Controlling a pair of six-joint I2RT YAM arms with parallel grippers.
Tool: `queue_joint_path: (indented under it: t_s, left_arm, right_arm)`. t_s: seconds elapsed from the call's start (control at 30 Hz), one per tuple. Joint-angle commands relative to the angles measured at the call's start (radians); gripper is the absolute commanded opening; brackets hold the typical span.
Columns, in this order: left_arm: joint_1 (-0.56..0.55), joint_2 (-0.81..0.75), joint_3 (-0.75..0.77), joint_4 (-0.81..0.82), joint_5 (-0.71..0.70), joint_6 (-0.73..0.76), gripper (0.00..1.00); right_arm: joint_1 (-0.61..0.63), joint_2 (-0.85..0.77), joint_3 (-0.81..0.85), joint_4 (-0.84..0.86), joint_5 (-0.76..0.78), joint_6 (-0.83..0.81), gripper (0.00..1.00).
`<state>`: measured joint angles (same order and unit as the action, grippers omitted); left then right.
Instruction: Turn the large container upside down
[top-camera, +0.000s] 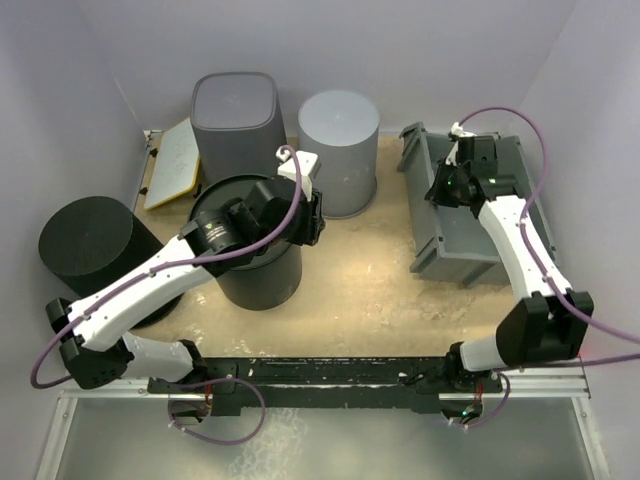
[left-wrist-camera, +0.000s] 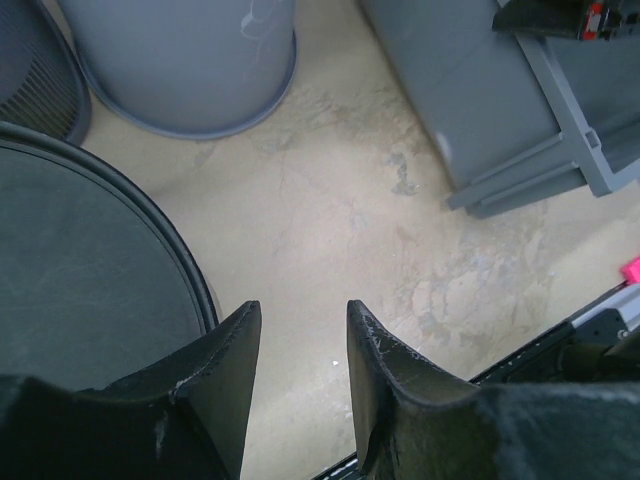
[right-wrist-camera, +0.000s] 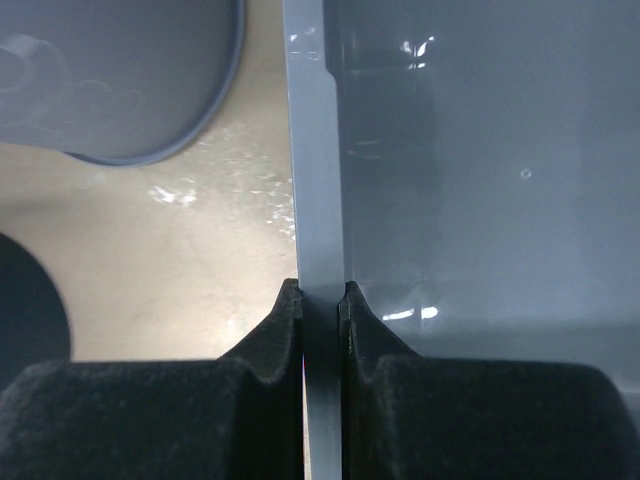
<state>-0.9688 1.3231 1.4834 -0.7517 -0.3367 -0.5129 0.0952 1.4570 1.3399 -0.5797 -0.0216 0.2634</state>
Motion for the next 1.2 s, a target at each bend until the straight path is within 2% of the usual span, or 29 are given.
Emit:
queue_joint_path:
  t_s: [0.0, 0.23, 0.43, 0.6, 0.77, 1.03, 1.17]
  left_arm:
    - [0.004, -0.049, 0.048, 0.022, -0.001, -0.013, 0.37]
    - [0.004, -0.062, 0.046, 0.021, 0.003, -0.011, 0.37]
    - [0.004, -0.056, 0.047, 0.022, 0.005, -0.004, 0.37]
    - [0.004, -0.056, 0.054, 0.017, 0.004, 0.002, 0.36]
    - [0.005, -0.056, 0.050, 0.012, -0.003, 0.007, 0.37]
    - [0.004, -0.045, 0.043, 0.023, -0.004, 0.008, 0.36]
    - [0.004, -0.040, 0.047, 0.030, 0.004, 0.006, 0.36]
  right_arm:
    - [0.003, -0.153, 0.060, 0.052, -0.058, 0.163, 0.00]
    - [-0.016, -0.262, 0.067, 0.078, -0.060, 0.279, 0.00]
    - [-0.082, -0.334, -0.021, 0.187, -0.205, 0.431, 0.00]
    - [-0.192, -0.383, -0.156, 0.378, -0.419, 0.615, 0.00]
    - [-0.245, -0.406, -0.286, 0.627, -0.571, 0.799, 0.00]
    - [-0.258, -0.441, -0.427, 0.915, -0.617, 0.994, 0.00]
    - [-0.259, -0.444, -0.427, 0.954, -0.607, 1.023, 0.00]
